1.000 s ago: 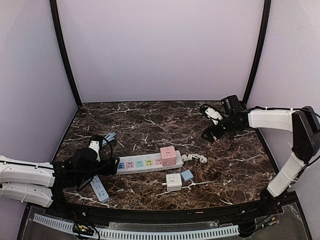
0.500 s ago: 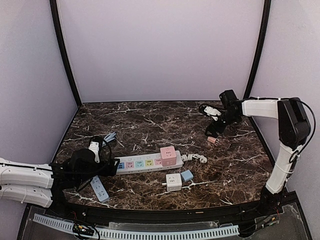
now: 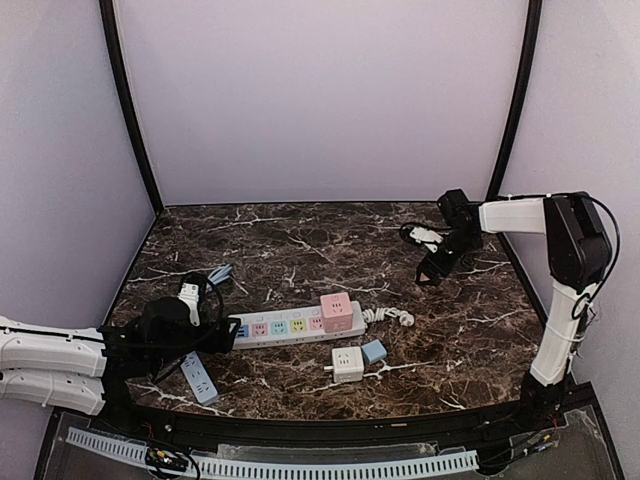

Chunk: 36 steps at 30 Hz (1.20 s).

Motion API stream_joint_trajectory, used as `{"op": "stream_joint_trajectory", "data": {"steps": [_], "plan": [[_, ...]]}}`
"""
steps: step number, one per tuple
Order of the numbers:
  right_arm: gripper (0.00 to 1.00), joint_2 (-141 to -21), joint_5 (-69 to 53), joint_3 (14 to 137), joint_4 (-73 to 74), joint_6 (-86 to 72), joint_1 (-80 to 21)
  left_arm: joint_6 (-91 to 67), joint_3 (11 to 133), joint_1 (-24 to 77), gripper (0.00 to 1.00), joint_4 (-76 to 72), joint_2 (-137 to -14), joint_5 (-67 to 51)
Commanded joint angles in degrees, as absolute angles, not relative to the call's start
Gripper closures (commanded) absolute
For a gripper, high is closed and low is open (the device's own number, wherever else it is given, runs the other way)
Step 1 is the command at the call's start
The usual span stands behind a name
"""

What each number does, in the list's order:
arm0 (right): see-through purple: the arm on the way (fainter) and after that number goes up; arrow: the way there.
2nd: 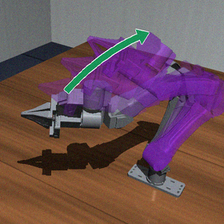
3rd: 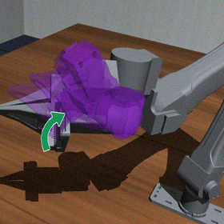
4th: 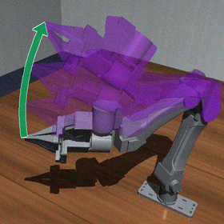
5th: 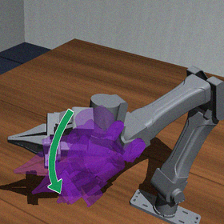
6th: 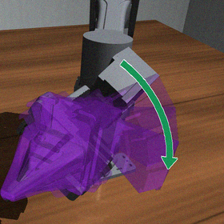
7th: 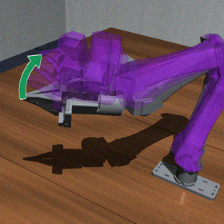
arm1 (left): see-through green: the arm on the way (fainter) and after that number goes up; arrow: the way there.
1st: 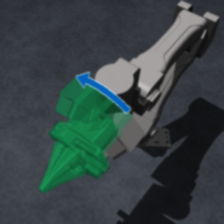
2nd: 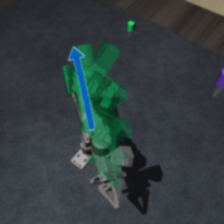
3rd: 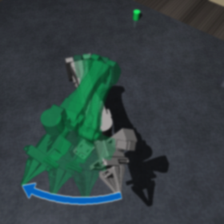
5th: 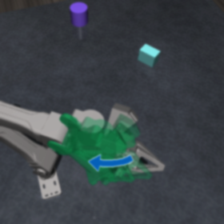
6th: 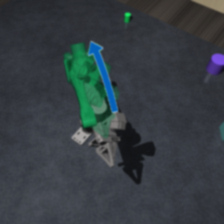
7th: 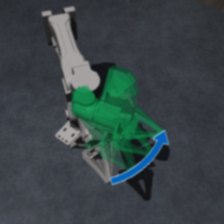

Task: Insert the plug

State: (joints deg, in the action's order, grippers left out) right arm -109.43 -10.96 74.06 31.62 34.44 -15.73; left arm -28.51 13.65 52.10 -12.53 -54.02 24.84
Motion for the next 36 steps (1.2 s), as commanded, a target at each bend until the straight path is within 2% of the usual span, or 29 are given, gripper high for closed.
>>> {"op": "stream_joint_trajectory", "data": {"steps": [1,7,21,25,36], "plan": [[0.13,-107.2,-12.6,72.3,32.7,33.1,-15.5,-27.8,12.7,52.4,0.06,-12.7,-53.3,24.6],[0.21,-108.1,-11.7,71.8,32.5,32.2,-15.5,-27.8,12.6,52.4,0.07,-12.6,-52.7,24.4],[0.27,-108.5,-10.2,69.4,30.1,31.5,-15.4,-27.7,12.0,52.3,0.08,-12.5,-51.6,24.4],[0.33,-108.5,-9.9,68.8,29.3,31.4,-15.4,-27.6,11.8,52.4,0.08,-12.4,-51.1,24.4],[0.42,-108.5,-9.3,68.5,27.8,31.4,-15.3,-27.5,11.4,52.4,0.08,-12.2,-50.2,24.3]]}}
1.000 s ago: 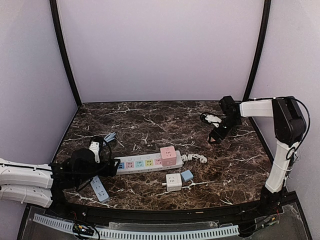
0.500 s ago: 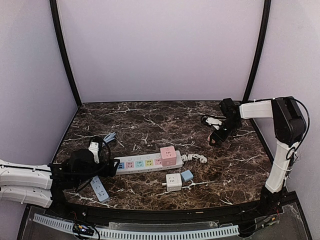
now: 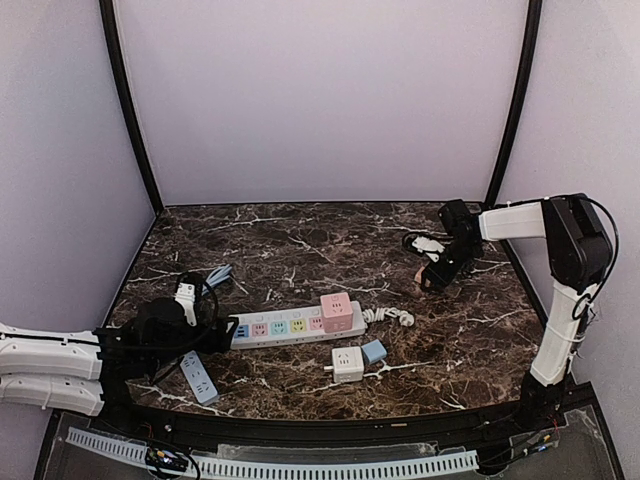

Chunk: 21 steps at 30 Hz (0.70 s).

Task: Insert the plug

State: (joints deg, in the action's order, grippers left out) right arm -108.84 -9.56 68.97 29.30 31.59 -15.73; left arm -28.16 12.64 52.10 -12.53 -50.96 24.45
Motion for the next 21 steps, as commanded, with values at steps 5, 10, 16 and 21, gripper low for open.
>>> {"op": "stream_joint_trajectory", "data": {"steps": [5,10,16,21], "plan": [[0.49,-109.2,-9.5,68.7,27.3,31.6,-15.3,-27.4,11.4,52.4,0.09,-12.1,-50.1,24.4],[0.61,-109.4,-9.7,68.8,27.5,31.3,-14.9,-27.5,11.3,52.4,0.09,-11.9,-49.5,24.3],[0.74,-107.7,-9.7,69.4,27.5,30.1,-15.0,-27.3,11.1,52.4,0.09,-11.7,-48.8,24.4],[0.81,-104.6,-9.1,70.3,27.8,29.0,-16.9,-27.3,11.3,52.4,0.07,-11.6,-48.7,24.5]]}}
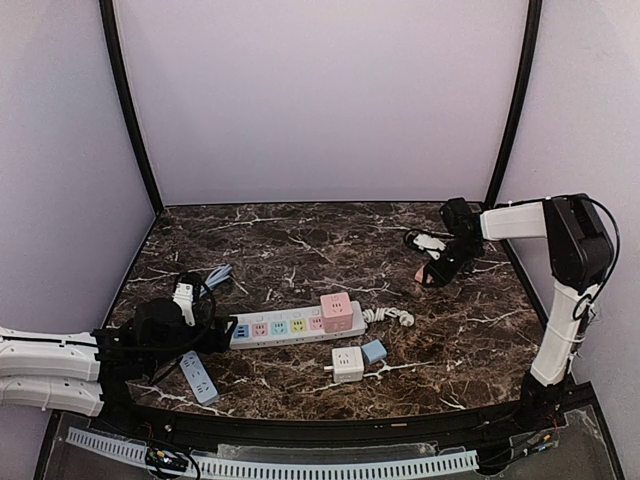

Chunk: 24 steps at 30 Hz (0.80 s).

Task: Insert the plug

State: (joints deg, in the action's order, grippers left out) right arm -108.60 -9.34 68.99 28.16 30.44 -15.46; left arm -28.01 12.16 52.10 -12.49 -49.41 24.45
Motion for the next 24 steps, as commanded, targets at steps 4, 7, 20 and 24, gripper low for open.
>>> {"op": "stream_joint_trajectory", "data": {"steps": [4,7,20,24], "plan": [[0.84,-100.1,-7.9,70.1,27.0,28.7,-20.8,-27.3,11.4,52.4,0.02,-11.2,-48.3,24.4],[0.91,-95.4,-5.9,69.4,25.5,27.9,-24.6,-27.2,11.3,52.4,0.01,-11.2,-47.7,24.2],[1.00,-83.6,6.5,60.4,6.5,20.8,-49.6,-28.3,12.3,52.4,0.01,-11.2,-47.2,22.8],[1.00,-84.7,11.2,57.4,-1.1,20.3,-56.2,-28.8,13.3,52.4,0.01,-9.5,-46.3,21.8]]}}
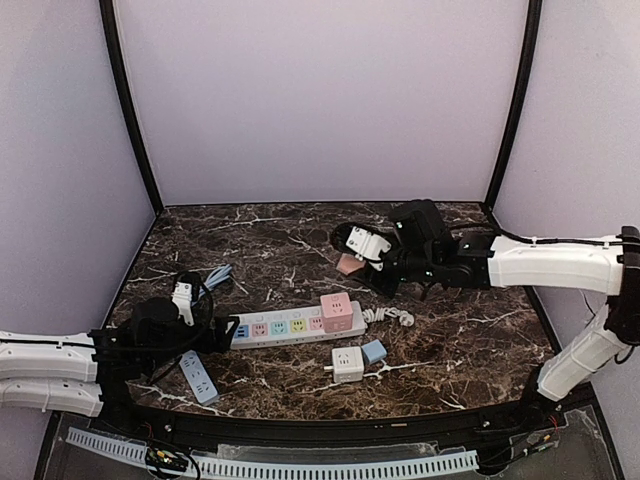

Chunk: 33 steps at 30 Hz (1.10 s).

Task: Insert the plug

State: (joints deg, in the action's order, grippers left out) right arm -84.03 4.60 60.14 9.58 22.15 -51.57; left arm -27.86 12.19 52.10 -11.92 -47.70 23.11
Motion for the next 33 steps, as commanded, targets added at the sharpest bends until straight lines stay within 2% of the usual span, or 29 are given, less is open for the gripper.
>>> {"op": "stream_joint_trajectory", "data": {"steps": [1,10,17,21,25,33], "plan": [[1.00,-84.9,12.4,56.9,-2.7,20.0,-57.1,-28.9,13.8,52.4,0.01,-8.5,-45.6,21.2],[1.00,-85.0,15.8,49.3,-20.4,18.5,-64.4,-30.0,17.8,52.4,0.01,-1.1,-38.7,17.1],[1.00,-85.4,16.4,42.5,-31.3,19.7,-68.2,-27.6,25.2,52.4,0.01,5.9,-39.0,10.6],[1.00,-86.1,16.9,39.8,-36.5,21.3,-71.4,-24.8,30.7,52.4,0.01,8.7,-41.8,4.8],[1.00,-87.8,19.5,40.8,-34.7,21.9,-73.9,-23.9,36.4,52.4,0.03,11.6,-46.8,0.8],[1.00,-88.4,20.6,40.1,-35.7,20.9,-75.6,-22.2,40.6,52.5,0.08,8.0,-56.3,-11.5]]}}
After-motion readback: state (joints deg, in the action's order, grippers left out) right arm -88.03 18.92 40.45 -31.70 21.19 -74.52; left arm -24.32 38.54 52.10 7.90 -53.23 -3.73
